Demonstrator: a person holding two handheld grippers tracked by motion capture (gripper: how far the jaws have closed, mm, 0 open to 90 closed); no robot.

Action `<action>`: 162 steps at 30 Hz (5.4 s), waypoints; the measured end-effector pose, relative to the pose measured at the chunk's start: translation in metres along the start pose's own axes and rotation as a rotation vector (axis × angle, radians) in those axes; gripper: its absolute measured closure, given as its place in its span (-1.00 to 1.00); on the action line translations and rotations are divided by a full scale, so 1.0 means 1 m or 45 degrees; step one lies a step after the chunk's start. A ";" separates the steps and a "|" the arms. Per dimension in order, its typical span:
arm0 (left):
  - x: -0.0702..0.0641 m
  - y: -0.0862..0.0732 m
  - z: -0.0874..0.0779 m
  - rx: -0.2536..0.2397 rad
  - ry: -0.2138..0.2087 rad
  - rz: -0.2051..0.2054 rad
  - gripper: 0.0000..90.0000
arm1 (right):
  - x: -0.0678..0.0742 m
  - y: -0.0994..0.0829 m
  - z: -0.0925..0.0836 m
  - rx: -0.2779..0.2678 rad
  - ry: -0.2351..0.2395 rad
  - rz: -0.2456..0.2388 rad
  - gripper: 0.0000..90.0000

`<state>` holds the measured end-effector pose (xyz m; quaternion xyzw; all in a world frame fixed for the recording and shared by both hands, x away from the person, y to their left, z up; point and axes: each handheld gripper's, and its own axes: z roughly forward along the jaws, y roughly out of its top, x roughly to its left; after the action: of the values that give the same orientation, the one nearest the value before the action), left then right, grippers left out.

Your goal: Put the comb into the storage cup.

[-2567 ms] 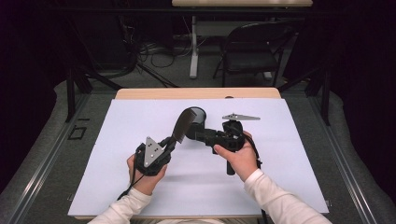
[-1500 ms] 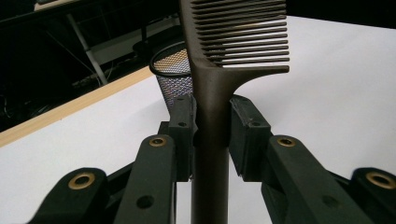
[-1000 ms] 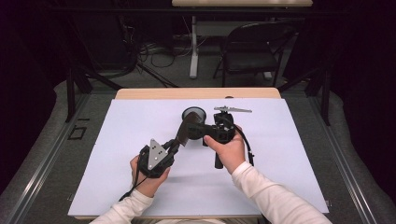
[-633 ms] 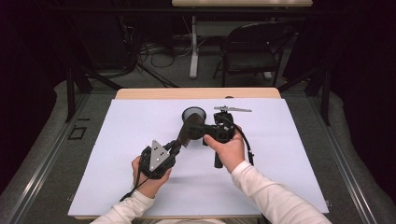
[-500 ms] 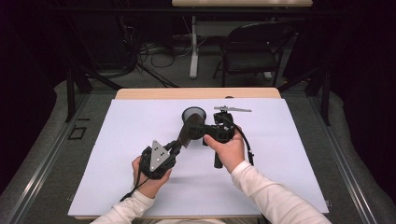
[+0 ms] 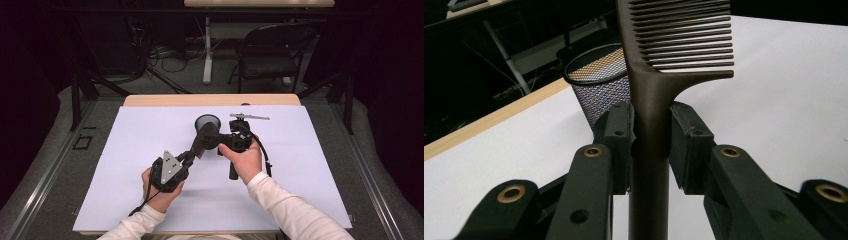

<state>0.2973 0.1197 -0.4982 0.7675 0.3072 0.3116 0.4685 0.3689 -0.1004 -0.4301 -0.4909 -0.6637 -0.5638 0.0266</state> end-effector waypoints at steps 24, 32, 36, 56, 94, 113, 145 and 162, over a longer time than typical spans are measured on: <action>-0.001 -0.001 0.001 0.013 0.006 0.010 0.60 | -0.002 0.000 0.000 0.021 -0.002 0.097 0.92; -0.002 -0.001 0.001 0.017 0.006 0.014 0.60 | -0.001 -0.001 0.000 0.025 -0.020 0.100 0.92; -0.002 -0.002 0.002 0.020 0.010 0.014 0.60 | 0.000 -0.002 0.000 0.027 -0.025 0.096 0.92; -0.003 -0.003 0.003 0.032 0.018 0.022 0.60 | 0.001 -0.002 0.000 0.036 -0.021 0.089 0.93; 0.001 -0.005 0.006 0.033 -0.023 -0.014 0.27 | -0.004 -0.001 0.001 0.038 -0.009 0.112 0.93; 0.010 -0.003 0.004 0.006 -0.037 -0.095 -0.18 | -0.010 0.003 -0.002 0.014 -0.013 0.121 0.93; 0.049 -0.001 -0.001 -0.033 -0.047 -0.290 -0.05 | -0.020 0.010 -0.012 -0.018 -0.052 0.123 0.93; 0.059 -0.004 -0.002 -0.012 0.019 -0.319 -0.38 | -0.017 0.026 -0.024 -0.044 -0.081 0.073 0.93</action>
<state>0.3319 0.1670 -0.4895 0.7186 0.4026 0.2578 0.5050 0.3827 -0.1320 -0.4125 -0.5278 -0.6401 -0.5582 0.0131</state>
